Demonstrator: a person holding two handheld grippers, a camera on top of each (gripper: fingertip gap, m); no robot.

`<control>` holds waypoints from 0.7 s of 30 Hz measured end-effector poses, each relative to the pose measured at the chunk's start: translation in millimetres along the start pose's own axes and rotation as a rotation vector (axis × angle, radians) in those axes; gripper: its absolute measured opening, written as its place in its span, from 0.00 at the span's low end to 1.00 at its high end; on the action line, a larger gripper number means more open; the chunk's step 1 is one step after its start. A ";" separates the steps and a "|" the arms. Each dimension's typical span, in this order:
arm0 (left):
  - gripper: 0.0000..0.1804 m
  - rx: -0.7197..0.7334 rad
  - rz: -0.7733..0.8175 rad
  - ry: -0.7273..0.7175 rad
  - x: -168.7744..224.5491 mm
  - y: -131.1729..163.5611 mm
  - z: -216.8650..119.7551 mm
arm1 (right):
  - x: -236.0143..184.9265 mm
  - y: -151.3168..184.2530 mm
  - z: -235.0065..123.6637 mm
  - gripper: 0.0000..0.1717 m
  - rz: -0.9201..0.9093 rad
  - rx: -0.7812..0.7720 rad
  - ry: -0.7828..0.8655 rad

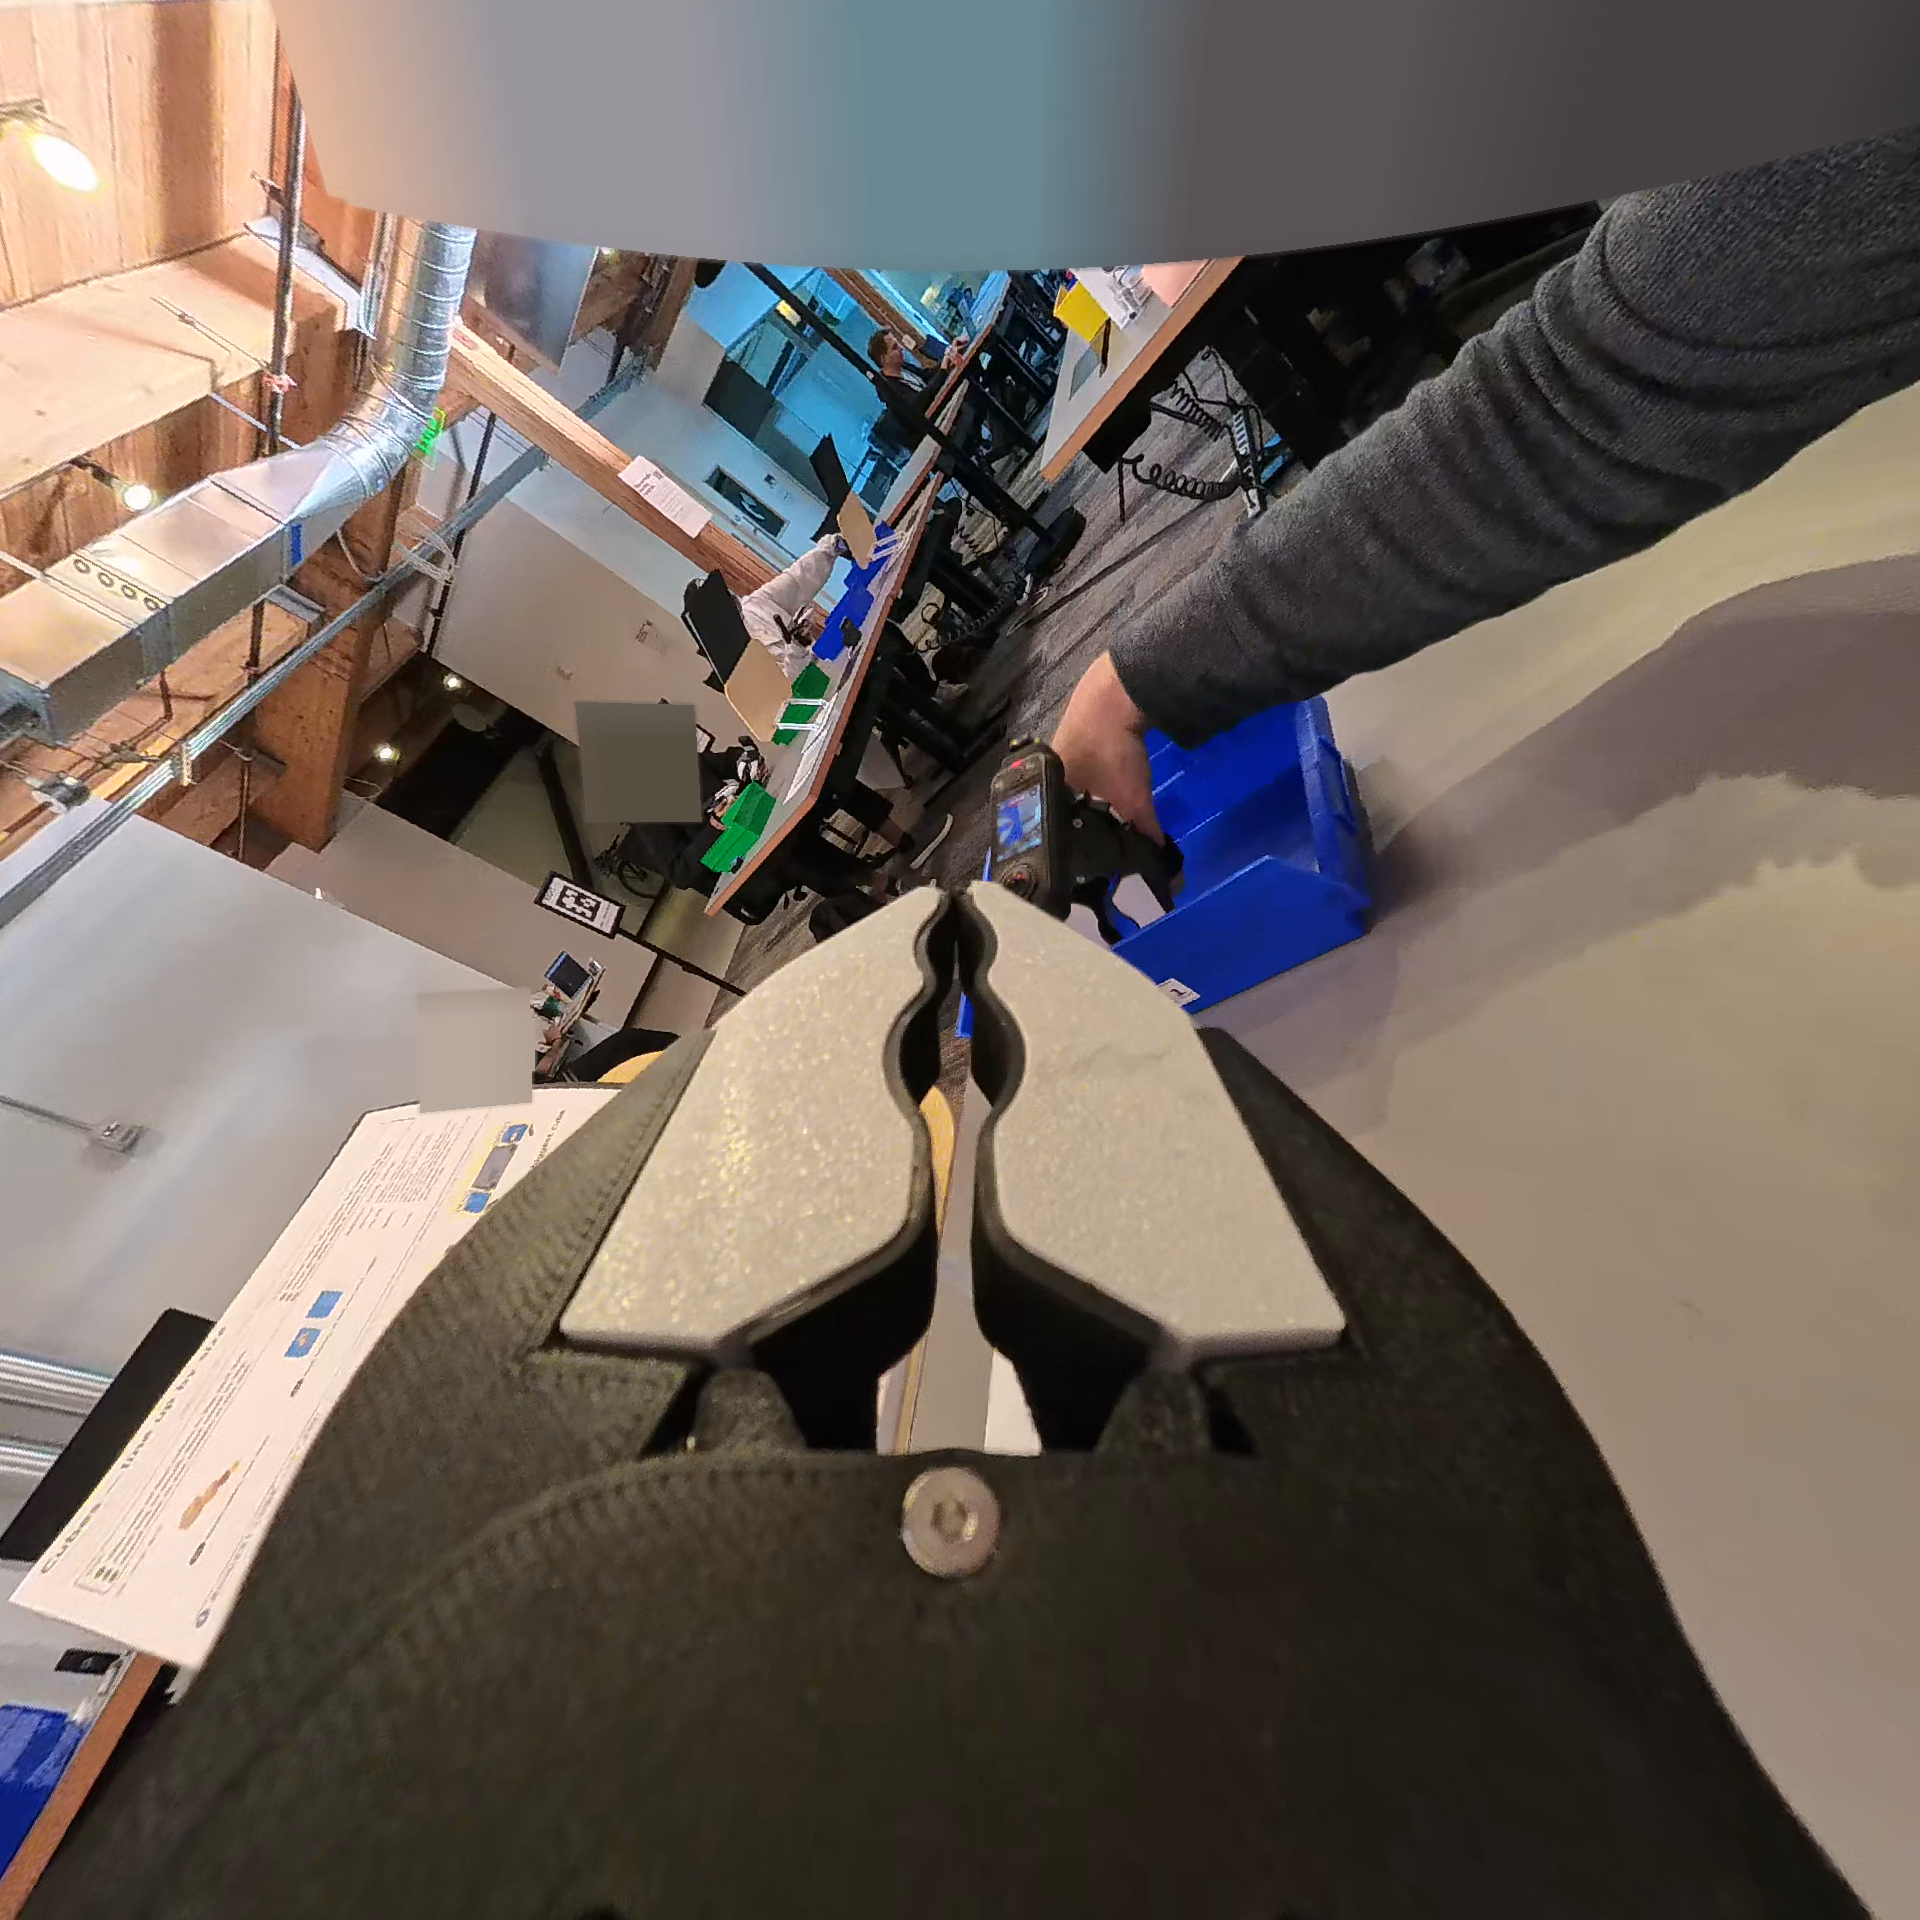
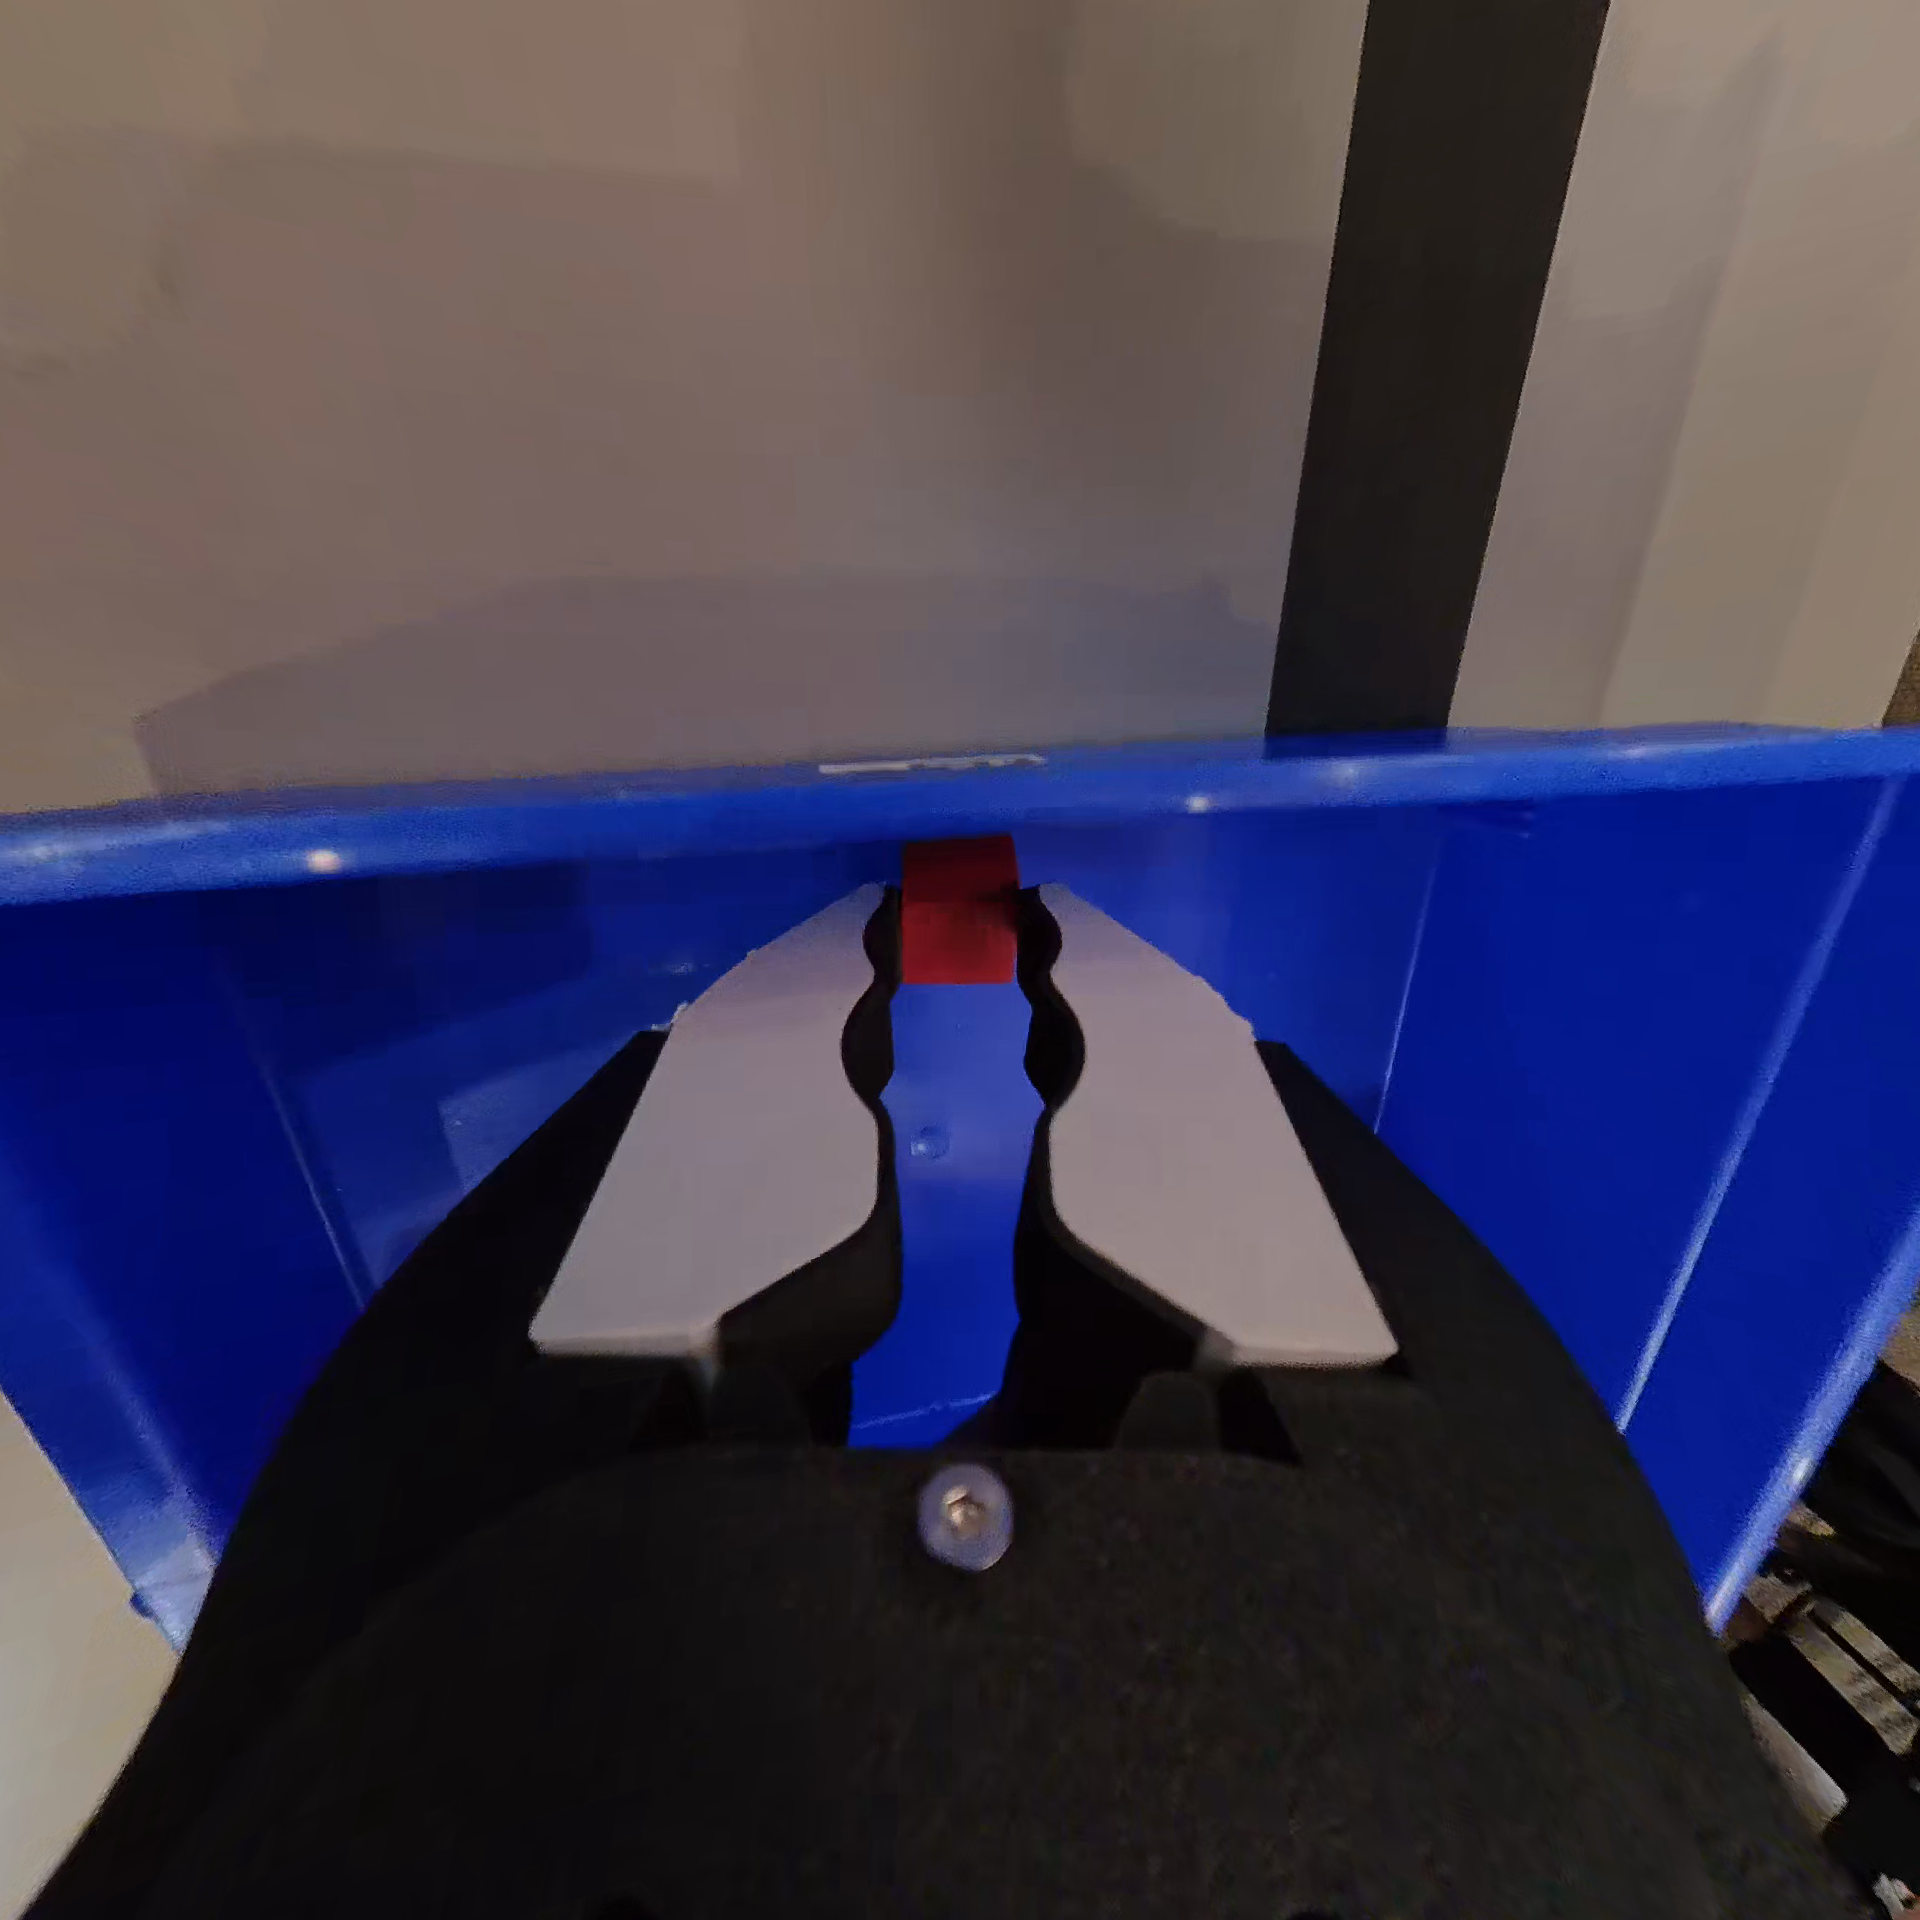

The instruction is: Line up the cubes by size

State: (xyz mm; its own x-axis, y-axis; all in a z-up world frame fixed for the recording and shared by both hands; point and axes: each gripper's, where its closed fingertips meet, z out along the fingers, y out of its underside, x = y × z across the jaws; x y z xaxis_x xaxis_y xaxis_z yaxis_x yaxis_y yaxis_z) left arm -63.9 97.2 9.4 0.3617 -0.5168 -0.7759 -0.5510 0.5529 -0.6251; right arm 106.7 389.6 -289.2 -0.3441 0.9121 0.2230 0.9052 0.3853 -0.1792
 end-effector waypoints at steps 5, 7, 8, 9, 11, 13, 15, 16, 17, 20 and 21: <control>0.00 -0.002 -0.005 0.012 1.5 2.7 5.4 | -3.2 -5.2 6.5 0.12 -0.005 -0.008 -0.028; 0.00 -0.012 -0.004 0.015 2.2 5.0 7.6 | -3.3 -1.6 10.3 0.12 -0.006 -0.040 -0.038; 0.00 -0.014 -0.004 0.016 2.5 5.8 8.3 | -3.4 0.3 11.7 0.12 -0.009 -0.056 -0.043; 0.00 -0.016 -0.005 0.018 2.7 6.4 9.0 | -3.2 1.4 12.9 0.12 -0.011 -0.065 -0.046; 0.00 -0.017 -0.007 0.021 2.9 7.3 10.1 | -3.2 -0.5 14.1 0.12 -0.010 -0.060 -0.057; 0.00 -0.021 -0.007 0.021 2.8 8.5 11.1 | -3.3 -1.7 14.9 0.12 -0.015 -0.060 -0.066; 0.00 -0.024 -0.007 0.026 3.7 9.3 12.2 | -3.1 -2.9 15.8 0.12 -0.022 -0.059 -0.070; 0.00 -0.027 -0.006 0.026 3.8 9.7 12.7 | -3.6 -4.3 16.5 0.12 -0.026 -0.054 -0.074; 0.00 -0.031 -0.006 0.027 3.9 10.4 13.0 | -4.4 -5.5 17.5 0.12 -0.026 -0.049 -0.078; 0.00 -0.038 -0.003 0.026 3.8 11.1 12.8 | 2.5 1.2 15.3 0.22 -0.004 -0.083 -0.024; 0.00 -0.036 -0.002 0.025 3.5 10.7 12.0 | 5.0 4.2 10.3 0.23 0.004 -0.090 0.002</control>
State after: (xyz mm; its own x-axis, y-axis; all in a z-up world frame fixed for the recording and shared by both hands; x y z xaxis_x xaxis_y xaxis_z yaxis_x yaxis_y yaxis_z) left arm -59.5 109.1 -1.1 0.3441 -0.5342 -0.7722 -0.5773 0.5282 -0.6227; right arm 106.1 397.2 -298.7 -0.3402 0.9133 0.2240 0.9253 0.3676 -0.0932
